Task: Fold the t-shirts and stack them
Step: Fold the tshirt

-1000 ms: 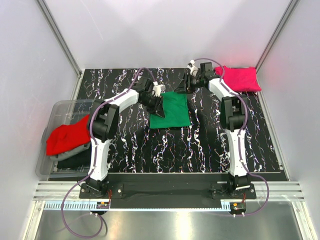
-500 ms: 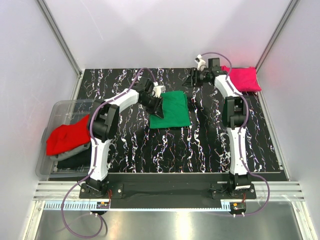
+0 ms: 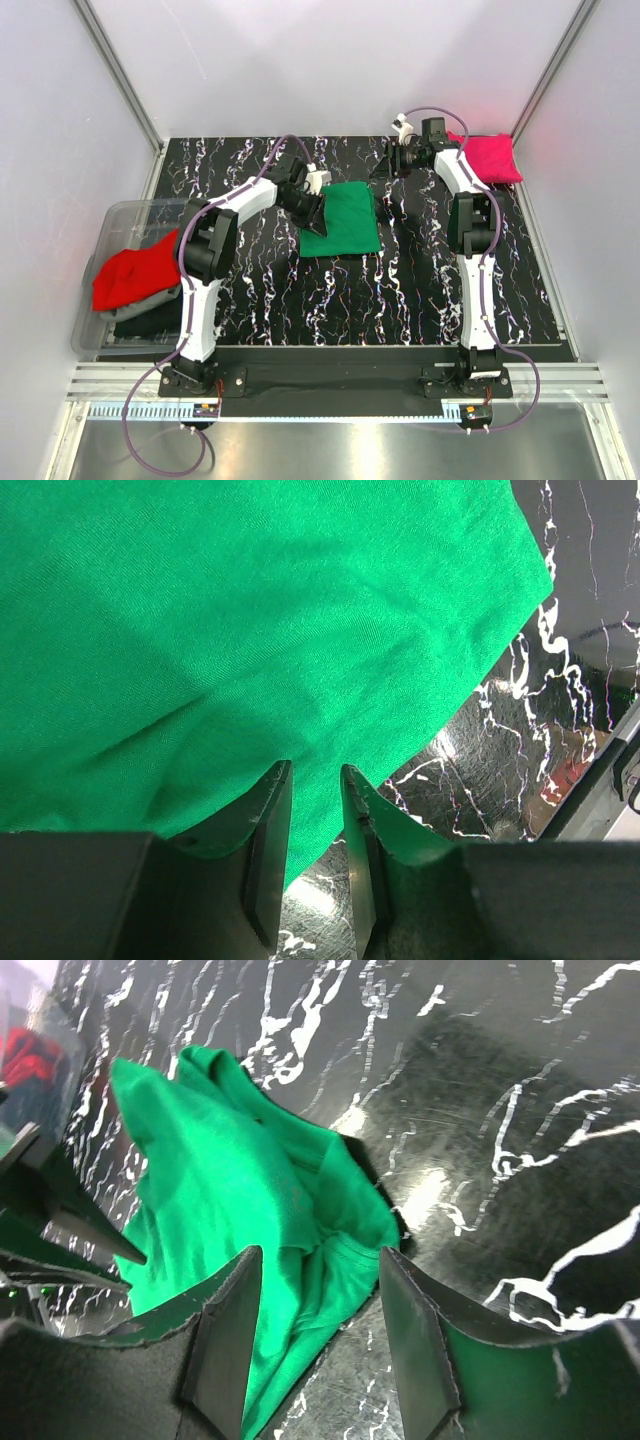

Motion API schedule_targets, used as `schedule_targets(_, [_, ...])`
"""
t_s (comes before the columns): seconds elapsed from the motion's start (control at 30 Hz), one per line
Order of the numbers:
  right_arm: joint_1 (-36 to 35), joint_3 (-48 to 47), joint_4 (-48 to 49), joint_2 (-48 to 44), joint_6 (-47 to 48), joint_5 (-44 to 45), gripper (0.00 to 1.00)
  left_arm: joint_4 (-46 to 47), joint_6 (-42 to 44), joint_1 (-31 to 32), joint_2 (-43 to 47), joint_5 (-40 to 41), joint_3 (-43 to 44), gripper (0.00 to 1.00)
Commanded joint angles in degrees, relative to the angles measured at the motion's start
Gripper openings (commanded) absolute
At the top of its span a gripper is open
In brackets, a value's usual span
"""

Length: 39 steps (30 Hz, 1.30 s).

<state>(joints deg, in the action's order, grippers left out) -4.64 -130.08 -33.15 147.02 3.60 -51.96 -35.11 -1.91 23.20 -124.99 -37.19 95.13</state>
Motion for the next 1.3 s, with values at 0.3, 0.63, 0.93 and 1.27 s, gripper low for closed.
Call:
schedule_targets(0.3, [-2.56,-2.54,-1.66,-0.07,1.94,-4.55,0.57,0.13,0.77,0.44,1.59,1.68,-1.35,0.32])
schedule_targets(0.63, [-2.83,-2.46,-2.89,0.63,2.73,-2.62,0.50,-0.66,1.21,0.35,0.10,2.47,0.05,0.32])
schedule_targets(0.93, [-2.83,-3.69,-2.89,2.92,2.21,-2.35,0.38,-0.83,1.39,0.44,-0.17,3.09,0.05,0.32])
schedule_targets(1.27, [-2.30,-7.11,0.10,5.20,-0.78,0.81,0.03,-1.80,3.14,0.53,0.36,5.11,-0.74,0.32])
